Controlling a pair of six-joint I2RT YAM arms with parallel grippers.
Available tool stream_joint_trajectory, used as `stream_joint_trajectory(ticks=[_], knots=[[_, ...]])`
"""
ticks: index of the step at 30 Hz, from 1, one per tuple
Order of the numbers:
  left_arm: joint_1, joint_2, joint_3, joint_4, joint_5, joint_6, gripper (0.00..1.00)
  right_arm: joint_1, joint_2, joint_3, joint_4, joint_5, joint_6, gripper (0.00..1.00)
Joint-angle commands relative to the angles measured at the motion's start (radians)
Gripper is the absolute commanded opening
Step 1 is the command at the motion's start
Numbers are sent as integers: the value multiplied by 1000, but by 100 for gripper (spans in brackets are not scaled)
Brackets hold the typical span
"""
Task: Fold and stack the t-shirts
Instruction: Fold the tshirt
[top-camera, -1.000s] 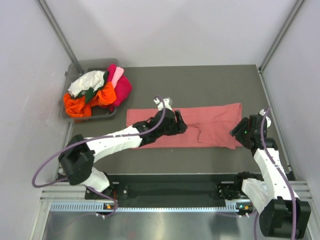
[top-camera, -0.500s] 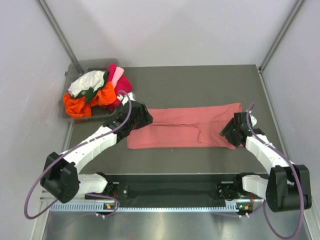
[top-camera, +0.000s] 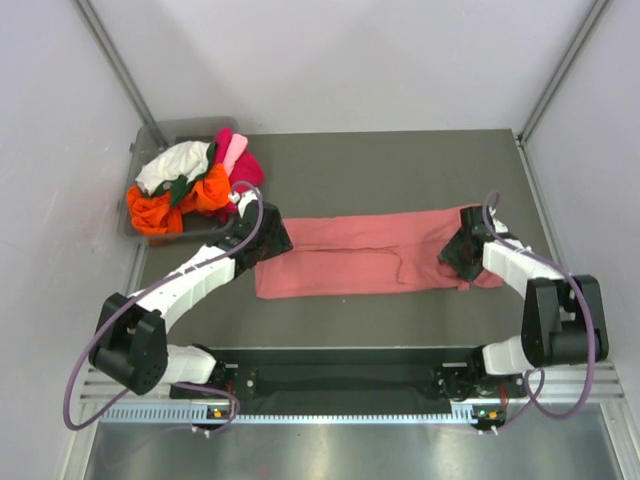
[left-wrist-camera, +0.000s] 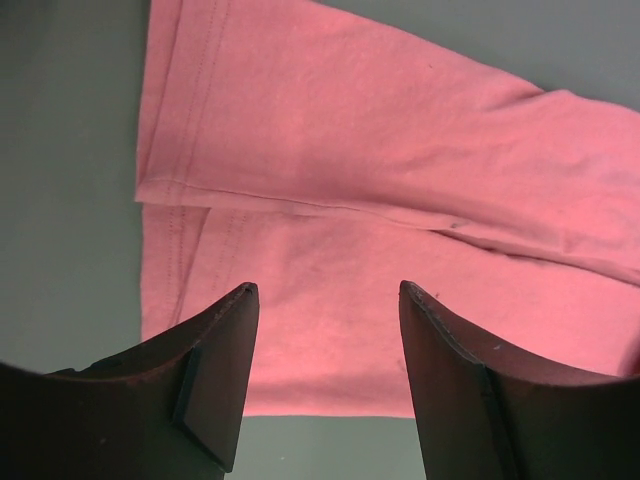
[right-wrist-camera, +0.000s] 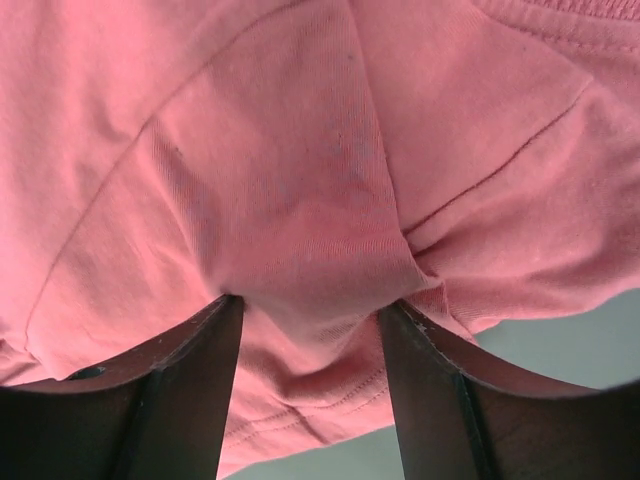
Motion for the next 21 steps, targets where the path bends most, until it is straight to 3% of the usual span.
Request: stream_joint_trajectory(ticks=[1,9,15,17,19,21], knots=[[3,-32,4,-1,-37,39,63,-47,116,55,105,17,-46,57],[3,-1,11,5,15,70,64,-103,426,398,62,-49,-107,57],[-2,39,20,40,100,119,63,-125,683,878,28,-143,-142,60],[-13,52,25,40,132,134,63,-133,771,997,-56,-150,-173,62],[-43,51,31,40,141,153,63,-136,773,1058,-70,-215,-205,64],[-77,48,40,43,137,188,62,-136,731,982,-35,-236,-241,66]])
